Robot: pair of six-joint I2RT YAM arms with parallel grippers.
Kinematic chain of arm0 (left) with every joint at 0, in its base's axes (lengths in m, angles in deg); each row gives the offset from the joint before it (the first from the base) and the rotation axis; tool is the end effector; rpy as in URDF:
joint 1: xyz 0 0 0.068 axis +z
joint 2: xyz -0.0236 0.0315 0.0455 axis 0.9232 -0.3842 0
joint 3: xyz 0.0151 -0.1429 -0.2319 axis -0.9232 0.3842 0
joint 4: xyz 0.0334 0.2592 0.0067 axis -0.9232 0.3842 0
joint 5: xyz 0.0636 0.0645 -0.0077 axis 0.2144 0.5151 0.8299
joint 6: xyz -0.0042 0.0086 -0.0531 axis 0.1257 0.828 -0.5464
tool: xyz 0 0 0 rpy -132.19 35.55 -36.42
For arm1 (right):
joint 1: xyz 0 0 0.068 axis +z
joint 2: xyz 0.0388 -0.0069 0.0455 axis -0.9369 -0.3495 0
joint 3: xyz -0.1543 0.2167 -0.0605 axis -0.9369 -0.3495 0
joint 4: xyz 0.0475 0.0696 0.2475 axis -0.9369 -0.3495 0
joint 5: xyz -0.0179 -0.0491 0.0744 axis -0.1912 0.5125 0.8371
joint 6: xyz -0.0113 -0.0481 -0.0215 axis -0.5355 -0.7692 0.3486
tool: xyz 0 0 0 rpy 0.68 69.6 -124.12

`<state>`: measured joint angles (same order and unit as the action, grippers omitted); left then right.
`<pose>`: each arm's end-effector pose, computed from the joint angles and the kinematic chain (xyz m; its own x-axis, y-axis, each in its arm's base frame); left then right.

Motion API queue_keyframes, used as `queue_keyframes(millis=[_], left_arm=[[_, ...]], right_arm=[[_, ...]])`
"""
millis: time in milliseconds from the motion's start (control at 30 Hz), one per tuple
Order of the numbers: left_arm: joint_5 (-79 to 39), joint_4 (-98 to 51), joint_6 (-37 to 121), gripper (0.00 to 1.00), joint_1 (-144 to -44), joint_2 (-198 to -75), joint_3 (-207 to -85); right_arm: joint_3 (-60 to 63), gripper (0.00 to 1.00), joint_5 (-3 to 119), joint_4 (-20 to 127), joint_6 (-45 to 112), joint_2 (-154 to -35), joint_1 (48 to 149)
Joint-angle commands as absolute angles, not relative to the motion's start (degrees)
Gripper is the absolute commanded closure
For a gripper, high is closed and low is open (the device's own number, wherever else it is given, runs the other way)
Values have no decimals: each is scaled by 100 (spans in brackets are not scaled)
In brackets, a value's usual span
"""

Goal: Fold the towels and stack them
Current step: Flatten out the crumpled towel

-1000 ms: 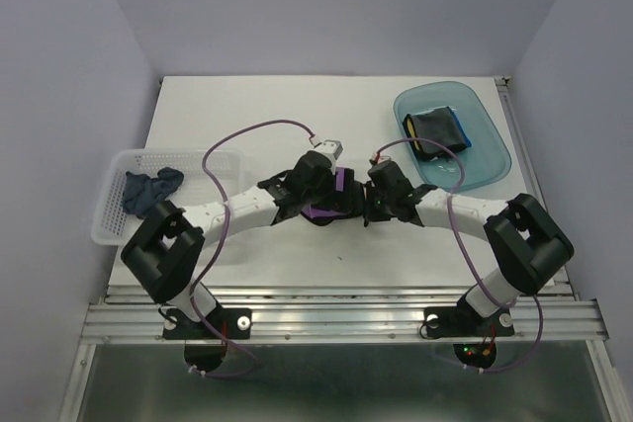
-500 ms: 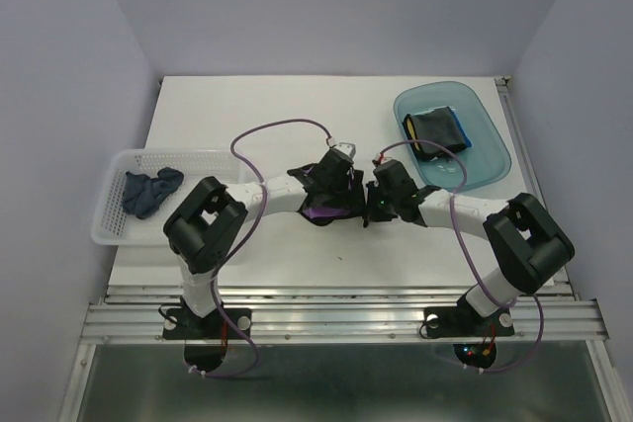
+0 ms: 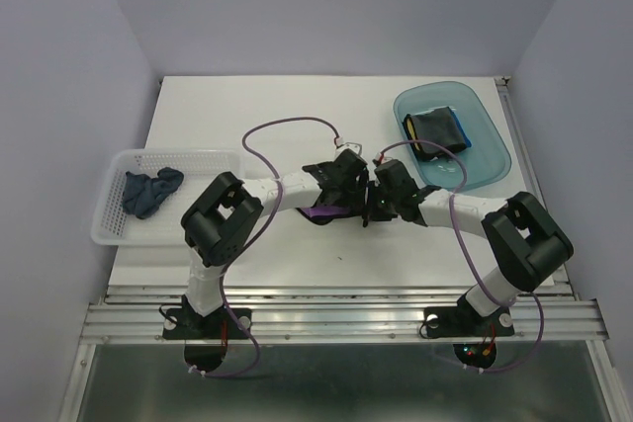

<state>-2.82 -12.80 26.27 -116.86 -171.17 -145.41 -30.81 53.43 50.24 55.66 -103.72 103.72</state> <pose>0.2729 -0.3109 0.1787 -0.7360 0.1584 -0.6582 0.3863 0.8967 -0.2162 0.2483 0.1709 0.1534 -0.8493 0.0119 -0.5278 -0.1996 0.9183 0.3419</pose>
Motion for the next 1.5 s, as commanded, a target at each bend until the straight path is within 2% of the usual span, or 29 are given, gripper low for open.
queue_keyframes(millis=[0, 200, 300, 367, 400, 467, 667, 767, 833, 867, 933, 1000, 1267, 1467], left_arm=[[266, -850, 2513, 21, -11724, -17194, -14840], [485, -797, 2477, 25, -11733, -17132, -14840], [548, -692, 2442, 33, -11733, -17141, -14875], [618, -665, 2425, 34, -11733, -17115, -14866], [653, -657, 2425, 40, -11733, -17071, -14857], [697, -613, 2407, 45, -11733, -17018, -14857], [847, -551, 2311, 52, -11733, -16650, -14778], [934, -490, 2319, 59, -11733, -16422, -14796], [1022, -455, 2319, 67, -11724, -16289, -14787], [1101, -446, 2293, 76, -11724, -16149, -14761], [1102, -480, 2302, 84, -11706, -16025, -14708], [1102, -507, 2276, 100, -11671, -15876, -14594], [1145, -691, 1854, 100, -11504, -15323, -14102], [812, -1095, 1590, 100, -11206, -14065, -13513]], right_arm=[[-3167, 94, 5410, 5306, 5565, -10385, 10347], [-3167, 94, 5348, 5262, 5574, -10386, 10329], [-3185, 94, 5348, 5262, 5574, -10333, 10321], [-3193, 94, 5340, 5253, 5583, -10315, 10321], [-3194, 94, 5339, 5245, 5583, -10315, 10321], [-3202, 94, 5339, 5245, 5583, -10306, 10321], [-3194, 94, 5261, 5192, 5600, -10324, 10303], [-3185, 94, 5243, 5183, 5609, -10342, 10303], [-3185, 94, 5225, 5165, 5609, -10333, 10294], [-3185, 94, 5199, 5131, 5609, -10315, 10294], [-3185, 94, 5146, 5104, 5609, -10289, 10294], [-3185, 94, 5102, 5078, 5601, -10254, 10285], [-3237, 99, 5102, 5007, 5504, -9877, 10277], [-3185, 99, 5278, 4911, 5276, -8656, 10285]])
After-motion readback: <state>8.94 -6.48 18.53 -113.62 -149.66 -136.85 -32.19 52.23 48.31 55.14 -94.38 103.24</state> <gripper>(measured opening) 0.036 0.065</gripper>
